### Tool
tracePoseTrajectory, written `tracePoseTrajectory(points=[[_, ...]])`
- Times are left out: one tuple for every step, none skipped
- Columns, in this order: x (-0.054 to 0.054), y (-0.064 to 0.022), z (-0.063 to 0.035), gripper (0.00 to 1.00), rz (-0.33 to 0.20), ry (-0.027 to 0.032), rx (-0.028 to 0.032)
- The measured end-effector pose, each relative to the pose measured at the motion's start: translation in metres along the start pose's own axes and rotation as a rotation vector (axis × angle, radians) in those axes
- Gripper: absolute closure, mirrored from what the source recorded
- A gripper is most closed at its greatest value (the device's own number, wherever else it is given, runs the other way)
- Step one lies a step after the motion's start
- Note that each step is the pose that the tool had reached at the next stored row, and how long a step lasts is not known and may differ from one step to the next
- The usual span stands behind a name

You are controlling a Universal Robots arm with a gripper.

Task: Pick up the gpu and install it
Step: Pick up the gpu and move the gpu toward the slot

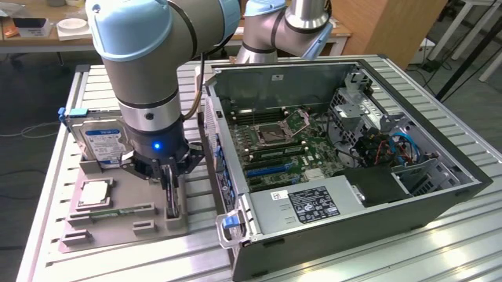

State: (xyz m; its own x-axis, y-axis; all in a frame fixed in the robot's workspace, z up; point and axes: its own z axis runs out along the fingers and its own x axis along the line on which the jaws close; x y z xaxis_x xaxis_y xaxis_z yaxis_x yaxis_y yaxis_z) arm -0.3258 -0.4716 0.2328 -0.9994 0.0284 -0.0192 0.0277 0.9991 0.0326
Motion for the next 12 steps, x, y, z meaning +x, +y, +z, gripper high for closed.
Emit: tracePoseTrajectory(points=[[0.0000, 0.0000, 0.0000, 0.74, 0.000, -0.0001, 0.0000], [0.0000, 0.0000, 0.0000, 0.74, 0.000, 0.0000, 0.0000], [0.0000, 0.0000, 0.0000, 0.74, 0.000, -0.0001, 0.0000], [0.0000, 0.0000, 0.0000, 0.74, 0.000, -0.0001, 0.0000], [0.0000, 0.0000, 0.0000, 0.74, 0.000, -0.0002, -0.0002], [0.0000, 0.0000, 0.0000, 0.74, 0.000, -0.0004, -0.0003], [0.0000, 0.0001, -0.0001, 0.74, 0.000, -0.0004, -0.0004], [0.0000, 0.0001, -0.0004, 0.74, 0.000, -0.0003, -0.0004], [0.0000, 0.0000, -0.0008, 0.74, 0.000, 0.0000, 0.0000], [0.0000, 0.0001, -0.0012, 0.74, 0.000, 0.0000, -0.0001], [0.0000, 0.0001, -0.0018, 0.74, 0.000, 0.0000, 0.0001], [0.0000, 0.0001, -0.0024, 0.74, 0.000, 0.0000, 0.0000]])
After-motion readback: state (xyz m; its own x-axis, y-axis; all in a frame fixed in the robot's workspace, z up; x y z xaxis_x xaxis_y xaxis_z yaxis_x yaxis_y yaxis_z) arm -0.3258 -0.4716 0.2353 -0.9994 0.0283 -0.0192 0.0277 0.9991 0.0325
